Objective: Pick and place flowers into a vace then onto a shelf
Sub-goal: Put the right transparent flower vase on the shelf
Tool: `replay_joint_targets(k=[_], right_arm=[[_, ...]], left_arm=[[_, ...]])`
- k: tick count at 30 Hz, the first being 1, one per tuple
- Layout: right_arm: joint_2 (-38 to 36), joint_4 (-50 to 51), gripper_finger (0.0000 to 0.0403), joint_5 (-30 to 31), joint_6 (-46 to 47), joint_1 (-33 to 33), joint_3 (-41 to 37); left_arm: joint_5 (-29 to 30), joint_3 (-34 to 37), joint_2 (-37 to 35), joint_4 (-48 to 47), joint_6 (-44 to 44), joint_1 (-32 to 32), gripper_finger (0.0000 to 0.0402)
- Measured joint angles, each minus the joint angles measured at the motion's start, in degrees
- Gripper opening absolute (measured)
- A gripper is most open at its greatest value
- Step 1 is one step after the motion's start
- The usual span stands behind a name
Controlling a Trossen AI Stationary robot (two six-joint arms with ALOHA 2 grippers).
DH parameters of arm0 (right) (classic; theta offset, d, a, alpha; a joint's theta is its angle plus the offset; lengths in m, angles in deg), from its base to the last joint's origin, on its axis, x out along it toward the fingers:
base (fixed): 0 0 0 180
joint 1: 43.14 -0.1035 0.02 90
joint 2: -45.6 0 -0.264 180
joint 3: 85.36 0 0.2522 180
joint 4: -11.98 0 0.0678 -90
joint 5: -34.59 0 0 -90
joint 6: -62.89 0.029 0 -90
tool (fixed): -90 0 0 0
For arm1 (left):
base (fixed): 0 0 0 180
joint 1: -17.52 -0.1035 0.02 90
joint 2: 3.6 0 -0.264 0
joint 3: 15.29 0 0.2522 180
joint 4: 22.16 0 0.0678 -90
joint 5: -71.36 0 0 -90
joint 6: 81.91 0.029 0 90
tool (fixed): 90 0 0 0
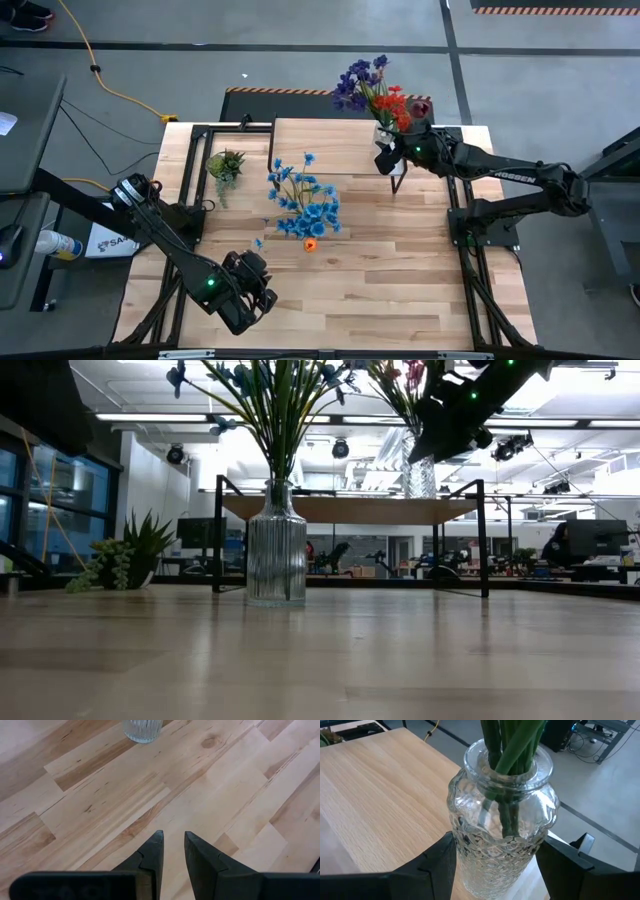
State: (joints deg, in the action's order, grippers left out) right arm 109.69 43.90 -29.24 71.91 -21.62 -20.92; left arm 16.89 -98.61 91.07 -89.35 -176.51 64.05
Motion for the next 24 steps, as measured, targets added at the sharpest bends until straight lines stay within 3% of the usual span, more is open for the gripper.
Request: replay_joint_targets(k=[20,24], right_arm=[[0.00,0.56,0.0226,-0.28,3.95,-0.02,-0.09],[0.00,-3.89,0.0226,-0.05,5.43,-0.02,-3.61]], left_arm=[[0.02,-0.01,0.00,0.01,0.00,0.00,0.0113],[0.04,0.00,0.00,0.16,0.00,0.00,0.0113]])
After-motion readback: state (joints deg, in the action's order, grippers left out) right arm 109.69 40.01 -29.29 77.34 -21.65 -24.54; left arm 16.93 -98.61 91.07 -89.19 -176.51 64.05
